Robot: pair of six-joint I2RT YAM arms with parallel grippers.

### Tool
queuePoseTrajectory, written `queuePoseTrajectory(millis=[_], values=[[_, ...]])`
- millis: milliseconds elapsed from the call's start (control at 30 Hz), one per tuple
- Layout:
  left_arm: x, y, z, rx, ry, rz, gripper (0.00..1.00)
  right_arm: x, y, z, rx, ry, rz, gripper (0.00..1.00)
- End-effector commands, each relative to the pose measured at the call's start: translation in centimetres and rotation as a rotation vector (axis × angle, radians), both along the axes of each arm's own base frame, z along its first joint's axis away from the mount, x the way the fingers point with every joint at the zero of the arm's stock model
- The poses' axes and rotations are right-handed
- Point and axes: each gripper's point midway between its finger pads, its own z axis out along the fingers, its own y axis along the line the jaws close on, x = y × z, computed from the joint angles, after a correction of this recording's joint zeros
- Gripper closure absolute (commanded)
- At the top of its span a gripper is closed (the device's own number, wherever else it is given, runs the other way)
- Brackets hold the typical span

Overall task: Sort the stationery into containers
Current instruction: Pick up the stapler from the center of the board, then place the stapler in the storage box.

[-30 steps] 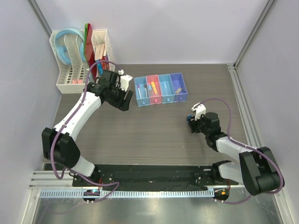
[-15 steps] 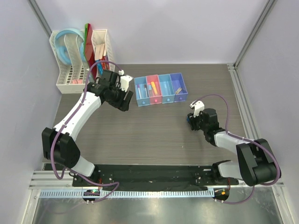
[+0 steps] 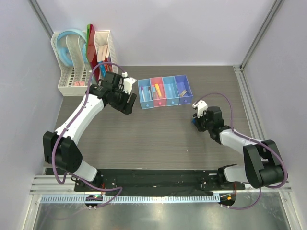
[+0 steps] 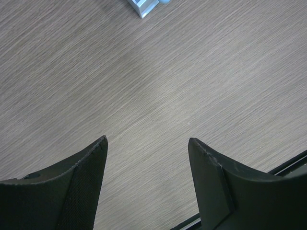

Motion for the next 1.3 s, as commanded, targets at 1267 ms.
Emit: queuePoseTrajectory(millis=[1267], values=[[1.8,-12.9,5.3,-0.582,0.069,-0.296,0.37,0.9,16.3,17.9,-0.209,-0.131,0.664,0.99]])
